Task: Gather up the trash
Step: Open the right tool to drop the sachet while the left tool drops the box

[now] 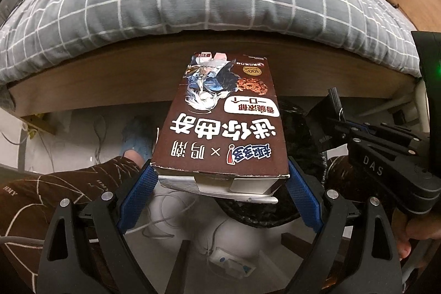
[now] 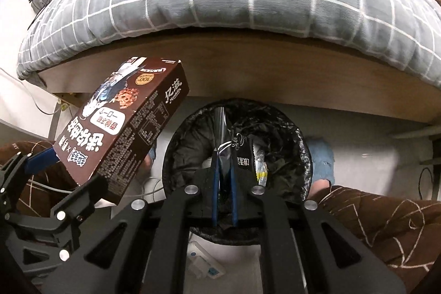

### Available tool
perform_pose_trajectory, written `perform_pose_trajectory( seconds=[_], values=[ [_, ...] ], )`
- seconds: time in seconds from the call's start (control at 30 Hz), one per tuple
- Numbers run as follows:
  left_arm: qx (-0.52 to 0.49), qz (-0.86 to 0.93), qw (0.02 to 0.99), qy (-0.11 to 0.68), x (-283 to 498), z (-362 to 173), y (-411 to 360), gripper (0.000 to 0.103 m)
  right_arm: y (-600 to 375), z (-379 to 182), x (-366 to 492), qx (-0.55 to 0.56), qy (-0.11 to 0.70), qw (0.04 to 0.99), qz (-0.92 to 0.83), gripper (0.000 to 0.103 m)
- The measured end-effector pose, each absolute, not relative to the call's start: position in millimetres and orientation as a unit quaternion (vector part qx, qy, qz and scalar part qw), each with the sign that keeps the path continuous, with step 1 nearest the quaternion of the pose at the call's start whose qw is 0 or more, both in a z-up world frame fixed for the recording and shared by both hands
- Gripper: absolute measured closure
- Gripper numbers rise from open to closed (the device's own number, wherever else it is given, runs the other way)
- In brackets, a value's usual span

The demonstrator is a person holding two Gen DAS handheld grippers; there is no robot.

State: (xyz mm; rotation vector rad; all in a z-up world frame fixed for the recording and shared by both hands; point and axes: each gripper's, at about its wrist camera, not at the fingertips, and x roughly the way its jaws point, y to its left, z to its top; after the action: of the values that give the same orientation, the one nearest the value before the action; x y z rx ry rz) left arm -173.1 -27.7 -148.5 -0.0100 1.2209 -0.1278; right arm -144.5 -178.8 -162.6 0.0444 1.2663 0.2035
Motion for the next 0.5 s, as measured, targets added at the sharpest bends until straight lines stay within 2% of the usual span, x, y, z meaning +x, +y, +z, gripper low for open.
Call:
perform_pose_trajectory(
  seconds=[0.13,0.2,0.23,0.5],
  values=[
    [-0.009,-0.051,0.817,0.575,-169,-151,-22,0.015,-175,-166,-142,0.018,0.591,0.8,0.099,0.091],
    [-0.01,-0.049,0.816,0.576,-167,-152,-20,0.015,-175,-166,-142,0.019,0.588,0.802,0.1,0.079],
    [-0.01,-0.048,0.815,0.578,-166,-152,-20,0.015,-176,-166,-142,0.02,0.587,0.803,0.101,0.077],
    [-0.009,-0.055,0.811,0.582,-161,-156,-22,0.015,-193,-153,-145,0.024,0.567,0.819,0.085,0.04]
  ],
)
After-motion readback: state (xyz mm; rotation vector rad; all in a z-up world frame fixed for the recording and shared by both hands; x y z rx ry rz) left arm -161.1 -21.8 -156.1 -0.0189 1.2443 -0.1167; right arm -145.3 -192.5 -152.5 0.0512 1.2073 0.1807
